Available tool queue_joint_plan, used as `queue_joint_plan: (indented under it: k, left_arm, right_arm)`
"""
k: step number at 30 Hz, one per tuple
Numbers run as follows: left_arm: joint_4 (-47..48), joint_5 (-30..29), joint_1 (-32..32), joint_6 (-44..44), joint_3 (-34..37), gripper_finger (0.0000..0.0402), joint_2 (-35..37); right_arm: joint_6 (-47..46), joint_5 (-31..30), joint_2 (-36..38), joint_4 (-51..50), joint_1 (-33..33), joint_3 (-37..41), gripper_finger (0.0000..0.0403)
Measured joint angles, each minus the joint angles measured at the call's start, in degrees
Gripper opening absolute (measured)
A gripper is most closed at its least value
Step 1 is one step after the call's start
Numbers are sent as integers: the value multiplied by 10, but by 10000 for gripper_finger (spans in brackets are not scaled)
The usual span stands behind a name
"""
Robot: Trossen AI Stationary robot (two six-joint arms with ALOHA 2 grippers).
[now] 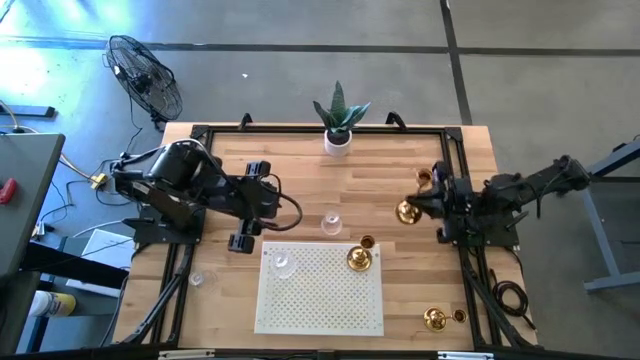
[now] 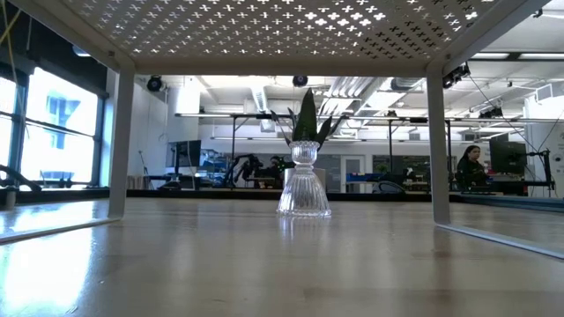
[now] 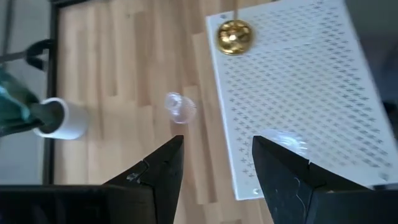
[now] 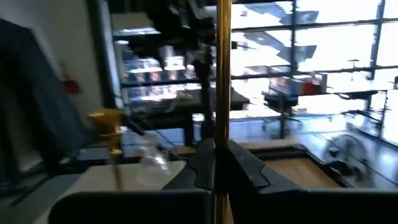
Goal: Pick & Place candle stick holders
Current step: Put the left candle holder on the shelf
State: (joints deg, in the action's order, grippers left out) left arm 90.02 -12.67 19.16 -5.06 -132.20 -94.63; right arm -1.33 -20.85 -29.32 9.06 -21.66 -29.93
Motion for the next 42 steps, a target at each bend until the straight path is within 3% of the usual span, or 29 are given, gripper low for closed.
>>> queue_joint_plan:
  k: [12, 26, 33, 42]
  left_arm:
    - [0, 6, 0, -18, 0, 184, 0]
    - [0, 29, 0, -43, 0, 184, -1]
    - [0, 29, 0, -47, 0, 184, -1]
    - [0, 29, 0, -57, 0, 184, -1]
  right_arm:
    - [27, 19, -53, 73, -139, 0, 7]
    - [-12, -54, -225, 223, -258, 0, 9]
    - [-35, -58, -284, 232, -276, 0, 12]
    - [-63, -50, -336, 266, -252, 0, 15]
